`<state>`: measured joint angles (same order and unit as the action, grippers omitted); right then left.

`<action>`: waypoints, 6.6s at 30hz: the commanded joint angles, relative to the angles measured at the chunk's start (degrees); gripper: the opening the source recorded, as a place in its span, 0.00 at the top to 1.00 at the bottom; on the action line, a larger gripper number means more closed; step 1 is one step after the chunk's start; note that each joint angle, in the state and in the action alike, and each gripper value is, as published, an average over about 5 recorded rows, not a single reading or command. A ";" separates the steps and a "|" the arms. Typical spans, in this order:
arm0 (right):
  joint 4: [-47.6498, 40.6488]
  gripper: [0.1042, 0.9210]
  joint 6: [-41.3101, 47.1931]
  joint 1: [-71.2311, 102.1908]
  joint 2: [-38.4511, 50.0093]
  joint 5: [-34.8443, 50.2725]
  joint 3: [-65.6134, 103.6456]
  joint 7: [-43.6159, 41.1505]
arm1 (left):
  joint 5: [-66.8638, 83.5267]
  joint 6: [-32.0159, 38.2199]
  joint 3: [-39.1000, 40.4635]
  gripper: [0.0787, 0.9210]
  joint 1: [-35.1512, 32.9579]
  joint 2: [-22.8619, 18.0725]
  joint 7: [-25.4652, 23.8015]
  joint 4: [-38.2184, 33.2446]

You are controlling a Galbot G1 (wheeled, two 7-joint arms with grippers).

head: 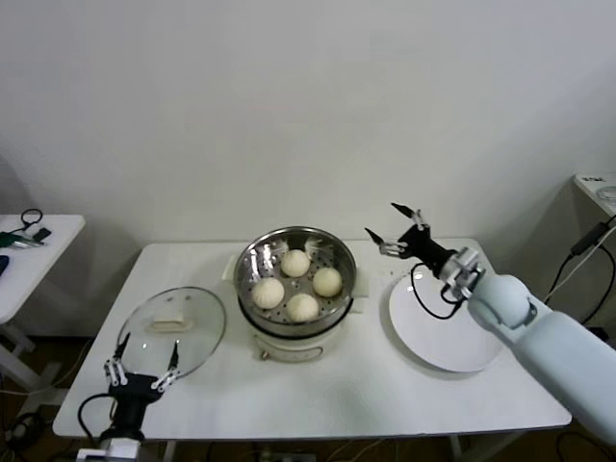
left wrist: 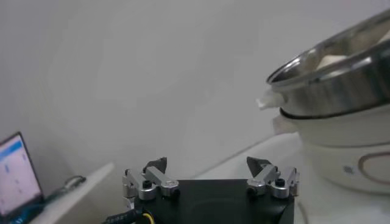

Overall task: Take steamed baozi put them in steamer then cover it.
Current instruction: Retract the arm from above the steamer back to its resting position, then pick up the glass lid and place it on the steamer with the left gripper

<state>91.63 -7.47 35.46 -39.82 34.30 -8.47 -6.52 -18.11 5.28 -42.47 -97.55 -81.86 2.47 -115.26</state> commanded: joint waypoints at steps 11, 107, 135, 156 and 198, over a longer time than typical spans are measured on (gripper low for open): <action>3.86 0.12 4.04 31.87 -13.89 -7.59 30.71 5.73 | -58.35 -9.62 2.18 0.12 5.94 4.35 2.54 2.85; -1.25 0.12 2.66 33.28 -16.46 -16.27 32.02 -0.10 | -55.79 -13.08 6.60 0.92 23.50 12.28 5.95 19.47; -6.08 0.12 2.49 28.20 -16.09 -16.66 28.46 -0.32 | -50.14 -40.55 23.07 0.92 23.45 31.01 -6.13 -11.36; -8.00 0.12 2.27 28.19 -16.24 -17.71 29.97 -0.44 | -60.20 -50.28 50.76 0.92 49.52 15.90 -21.27 -0.35; -8.90 0.12 1.08 29.22 -16.49 -18.44 31.60 -1.07 | -65.91 -50.28 50.30 0.92 49.44 -0.47 -18.10 19.04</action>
<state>82.80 -6.34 64.74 -56.26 15.93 23.10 -7.56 -83.54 -42.19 7.68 -48.33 -81.16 -15.97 -98.10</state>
